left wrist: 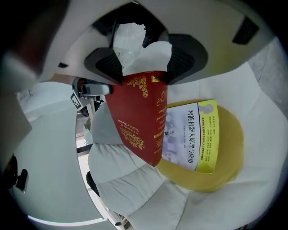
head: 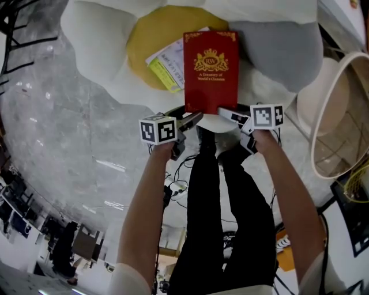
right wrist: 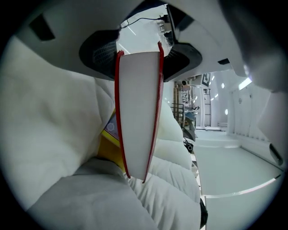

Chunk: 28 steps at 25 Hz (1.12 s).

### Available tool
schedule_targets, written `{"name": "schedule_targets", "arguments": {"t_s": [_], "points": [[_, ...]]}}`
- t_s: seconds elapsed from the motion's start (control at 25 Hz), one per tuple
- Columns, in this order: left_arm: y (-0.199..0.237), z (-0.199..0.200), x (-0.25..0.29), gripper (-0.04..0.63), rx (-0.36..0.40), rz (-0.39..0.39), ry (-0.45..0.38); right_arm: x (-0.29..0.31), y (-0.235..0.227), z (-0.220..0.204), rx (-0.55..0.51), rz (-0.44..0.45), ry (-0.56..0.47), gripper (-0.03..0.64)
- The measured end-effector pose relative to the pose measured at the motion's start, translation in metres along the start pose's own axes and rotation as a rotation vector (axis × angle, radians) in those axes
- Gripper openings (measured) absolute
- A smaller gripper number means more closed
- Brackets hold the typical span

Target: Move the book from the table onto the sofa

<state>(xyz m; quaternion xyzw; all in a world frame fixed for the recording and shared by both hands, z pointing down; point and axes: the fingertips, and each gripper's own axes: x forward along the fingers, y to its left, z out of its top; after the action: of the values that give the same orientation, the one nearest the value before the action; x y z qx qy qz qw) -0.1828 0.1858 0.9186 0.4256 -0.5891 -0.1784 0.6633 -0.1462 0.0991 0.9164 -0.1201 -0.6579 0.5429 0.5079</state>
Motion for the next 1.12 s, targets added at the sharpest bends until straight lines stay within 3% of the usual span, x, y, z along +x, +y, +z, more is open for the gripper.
{"name": "schedule_targets", "arguments": {"t_s": [0.2, 0.56, 0.64, 0.84, 0.92, 1.0, 1.12], "points": [[-0.001, -0.007, 0.01, 0.304, -0.002, 0.001, 0.032, -0.003, -0.015, 0.005, 0.05, -0.137, -0.032, 0.324], [-0.027, -0.005, 0.018, 0.291, 0.022, 0.009, 0.022, -0.057, -0.044, 0.019, 0.001, -0.466, -0.175, 0.374], [-0.035, -0.006, 0.015, 0.29, 0.031, 0.008, 0.022, -0.073, -0.04, 0.018, 0.004, -0.46, -0.197, 0.373], [-0.052, -0.007, -0.004, 0.209, 0.112, 0.065, -0.019, -0.091, 0.0, 0.003, -0.108, -0.287, -0.194, 0.37], [-0.068, -0.01, -0.013, 0.16, 0.162, 0.079, -0.035, -0.103, 0.021, -0.002, -0.194, -0.247, -0.196, 0.334], [-0.088, -0.017, -0.024, 0.132, 0.207, 0.085, -0.042, -0.117, 0.041, -0.009, -0.251, -0.22, -0.204, 0.257], [-0.116, -0.025, -0.04, 0.124, 0.246, 0.084, -0.057, -0.137, 0.068, -0.015, -0.295, -0.182, -0.23, 0.231]]}}
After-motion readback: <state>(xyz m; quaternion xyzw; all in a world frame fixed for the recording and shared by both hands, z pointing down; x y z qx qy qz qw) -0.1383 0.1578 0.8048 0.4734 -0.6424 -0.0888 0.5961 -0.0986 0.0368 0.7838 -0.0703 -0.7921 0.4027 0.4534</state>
